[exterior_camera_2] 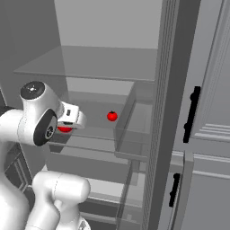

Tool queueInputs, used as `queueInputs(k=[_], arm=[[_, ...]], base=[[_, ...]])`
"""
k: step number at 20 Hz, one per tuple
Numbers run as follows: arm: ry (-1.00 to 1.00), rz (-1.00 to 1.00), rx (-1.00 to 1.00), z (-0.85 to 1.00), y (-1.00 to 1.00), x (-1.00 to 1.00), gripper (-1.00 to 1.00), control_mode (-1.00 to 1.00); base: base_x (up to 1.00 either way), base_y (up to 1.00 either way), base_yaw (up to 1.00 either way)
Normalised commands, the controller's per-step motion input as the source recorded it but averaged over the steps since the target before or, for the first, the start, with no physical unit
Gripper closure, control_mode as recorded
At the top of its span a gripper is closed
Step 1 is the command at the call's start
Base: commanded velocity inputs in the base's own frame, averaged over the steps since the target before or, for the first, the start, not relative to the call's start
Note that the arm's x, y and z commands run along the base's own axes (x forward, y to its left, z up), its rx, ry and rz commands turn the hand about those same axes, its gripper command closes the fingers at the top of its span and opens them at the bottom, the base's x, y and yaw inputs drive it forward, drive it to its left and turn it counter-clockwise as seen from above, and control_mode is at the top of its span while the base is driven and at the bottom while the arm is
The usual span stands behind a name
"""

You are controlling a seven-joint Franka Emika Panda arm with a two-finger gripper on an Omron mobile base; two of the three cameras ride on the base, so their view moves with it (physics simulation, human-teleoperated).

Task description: Place one tomato and one steak in each tupperware on the nearby counter, to pack two identical lunches.

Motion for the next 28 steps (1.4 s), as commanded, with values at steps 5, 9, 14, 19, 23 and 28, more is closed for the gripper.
queueInputs(k=[5,9,14,19,23,28], arm=[[-0.01,0.00,0.00,0.25,0.00,-0.40,1.00,1.00],[0.00,0.00,0.00,0.00,0.00,0.00,1.00,1.00],[0.00,0.00,0.00,0.00,0.00,0.00,1.00,1.00],[0.00,0.00,0.00,0.00,0.00,0.00,1.00,1.00],[0.00,0.00,0.00,0.00,0.00,0.00,1.00,1.00],[0.00,0.00,0.00,0.00,0.00,0.00,1.00,1.00]], base=[[-0.60,0.00,0.00],[-1.00,0.00,0.00],[-1.00,0.24,0.00],[-1.00,0.88,0.02],[-0.93,1.00,0.17],[0.13,1.00,0.31]])
